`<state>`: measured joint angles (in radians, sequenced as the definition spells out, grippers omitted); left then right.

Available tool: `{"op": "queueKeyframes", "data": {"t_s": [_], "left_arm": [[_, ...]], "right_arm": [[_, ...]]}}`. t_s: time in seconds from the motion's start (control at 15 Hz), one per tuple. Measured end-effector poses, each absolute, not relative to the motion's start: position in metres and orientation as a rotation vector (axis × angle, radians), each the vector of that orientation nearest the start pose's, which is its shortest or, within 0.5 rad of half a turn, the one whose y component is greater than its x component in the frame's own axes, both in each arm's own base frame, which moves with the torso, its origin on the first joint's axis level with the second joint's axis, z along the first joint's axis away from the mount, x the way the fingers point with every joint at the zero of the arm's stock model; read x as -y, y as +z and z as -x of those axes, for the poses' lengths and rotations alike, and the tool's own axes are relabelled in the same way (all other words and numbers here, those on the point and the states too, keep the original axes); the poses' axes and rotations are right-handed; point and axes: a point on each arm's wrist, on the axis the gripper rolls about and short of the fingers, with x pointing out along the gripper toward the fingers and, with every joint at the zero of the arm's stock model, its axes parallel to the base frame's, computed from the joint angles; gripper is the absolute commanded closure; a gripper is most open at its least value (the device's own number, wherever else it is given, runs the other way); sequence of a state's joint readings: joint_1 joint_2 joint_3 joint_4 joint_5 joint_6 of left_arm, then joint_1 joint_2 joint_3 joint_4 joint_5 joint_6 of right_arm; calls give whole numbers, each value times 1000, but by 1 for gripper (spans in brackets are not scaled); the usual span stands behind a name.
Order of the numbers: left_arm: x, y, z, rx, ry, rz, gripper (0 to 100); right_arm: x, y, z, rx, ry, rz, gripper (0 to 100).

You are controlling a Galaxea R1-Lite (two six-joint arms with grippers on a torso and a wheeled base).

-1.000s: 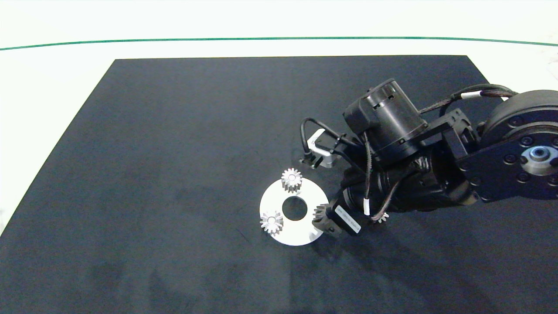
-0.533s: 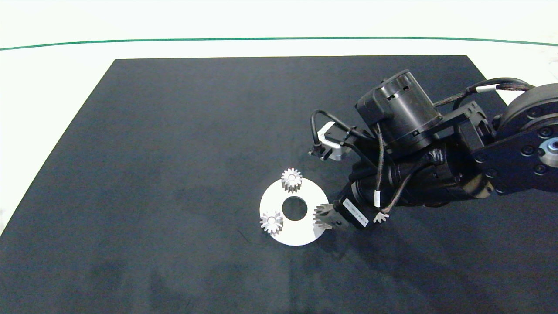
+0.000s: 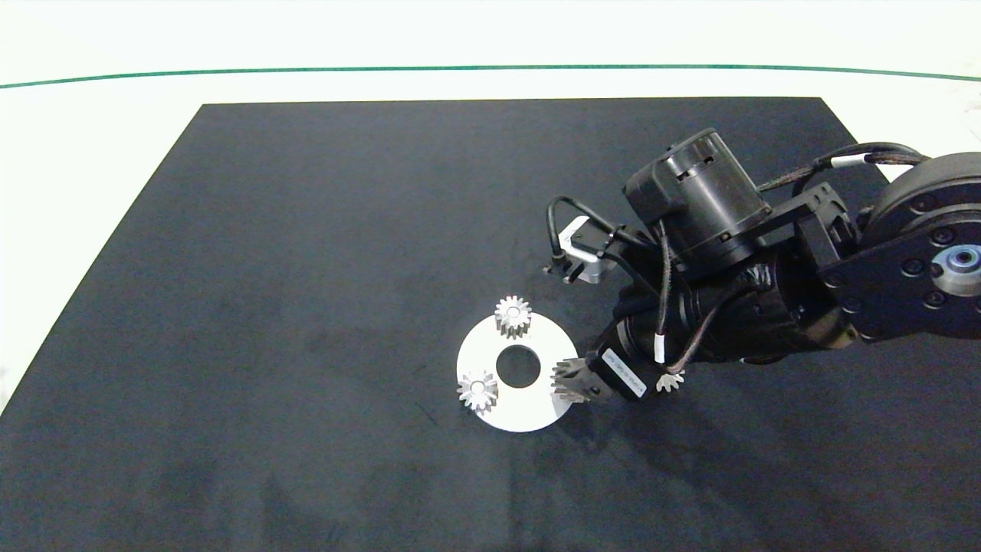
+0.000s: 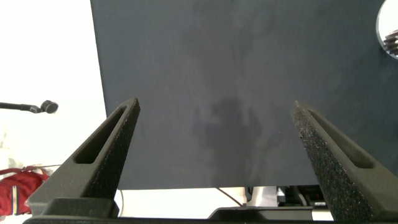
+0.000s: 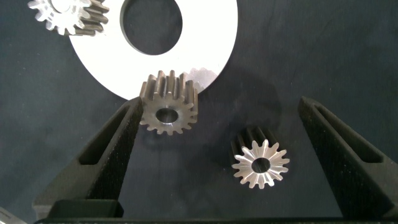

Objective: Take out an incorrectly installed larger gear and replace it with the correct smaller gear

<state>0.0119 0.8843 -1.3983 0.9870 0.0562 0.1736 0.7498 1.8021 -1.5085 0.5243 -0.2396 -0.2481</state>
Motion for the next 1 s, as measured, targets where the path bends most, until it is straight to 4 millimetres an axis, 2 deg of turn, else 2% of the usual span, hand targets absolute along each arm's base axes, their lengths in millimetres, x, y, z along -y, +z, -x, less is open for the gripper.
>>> {"op": "queueKeyframes", "data": {"t_s": [1.0], "left_arm": [[-1, 337, -16, -478, 24, -181, 0]], "right_arm": [[-217, 240, -249, -647, 555, 607, 0]]}}
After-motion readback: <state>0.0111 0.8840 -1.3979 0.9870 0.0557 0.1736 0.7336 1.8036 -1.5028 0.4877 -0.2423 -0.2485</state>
